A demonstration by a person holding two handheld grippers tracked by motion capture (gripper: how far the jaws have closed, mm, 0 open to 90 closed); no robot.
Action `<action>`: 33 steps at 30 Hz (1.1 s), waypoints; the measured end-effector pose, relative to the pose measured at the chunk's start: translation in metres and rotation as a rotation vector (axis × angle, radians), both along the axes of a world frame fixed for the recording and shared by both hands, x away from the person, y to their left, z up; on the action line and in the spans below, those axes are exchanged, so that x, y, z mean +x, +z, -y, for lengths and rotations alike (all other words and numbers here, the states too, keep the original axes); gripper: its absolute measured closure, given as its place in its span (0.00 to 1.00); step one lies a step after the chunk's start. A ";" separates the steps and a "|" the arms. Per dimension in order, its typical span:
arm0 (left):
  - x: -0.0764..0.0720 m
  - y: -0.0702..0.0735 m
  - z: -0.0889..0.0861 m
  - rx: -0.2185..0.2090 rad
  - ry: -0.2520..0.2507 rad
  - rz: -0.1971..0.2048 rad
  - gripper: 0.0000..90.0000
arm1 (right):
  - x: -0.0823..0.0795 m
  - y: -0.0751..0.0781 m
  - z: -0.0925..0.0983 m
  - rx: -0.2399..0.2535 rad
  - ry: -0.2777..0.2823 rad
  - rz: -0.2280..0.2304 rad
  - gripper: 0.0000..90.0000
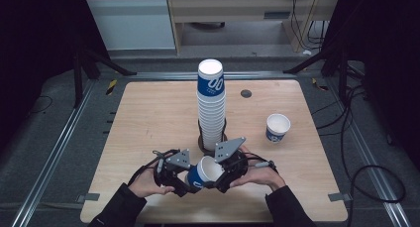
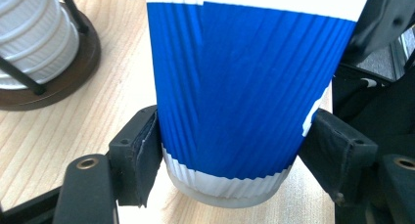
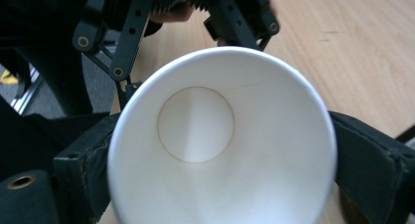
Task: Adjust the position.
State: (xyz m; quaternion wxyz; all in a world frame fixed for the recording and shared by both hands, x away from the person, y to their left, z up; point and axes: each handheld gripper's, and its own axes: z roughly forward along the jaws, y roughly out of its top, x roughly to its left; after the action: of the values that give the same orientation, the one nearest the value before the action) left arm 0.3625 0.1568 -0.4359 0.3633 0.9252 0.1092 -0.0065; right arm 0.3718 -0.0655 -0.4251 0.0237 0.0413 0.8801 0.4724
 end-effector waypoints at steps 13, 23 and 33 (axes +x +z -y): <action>0.003 0.020 -0.021 -0.210 0.141 0.078 0.30 | 0.010 0.013 0.021 0.200 -0.112 -0.041 0.07; -0.003 0.019 -0.010 -0.204 0.122 0.091 0.30 | 0.009 0.006 0.007 0.257 -0.094 -0.094 0.10; -0.004 0.018 -0.007 -0.202 0.111 0.085 0.30 | 0.009 0.002 0.003 0.267 -0.080 -0.115 0.21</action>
State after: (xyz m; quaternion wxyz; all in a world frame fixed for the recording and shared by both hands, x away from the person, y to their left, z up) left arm 0.3581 0.1635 -0.4184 0.4589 0.8758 0.1437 0.0420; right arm 0.3805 -0.0683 -0.4234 -0.0139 0.1060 0.8070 0.5808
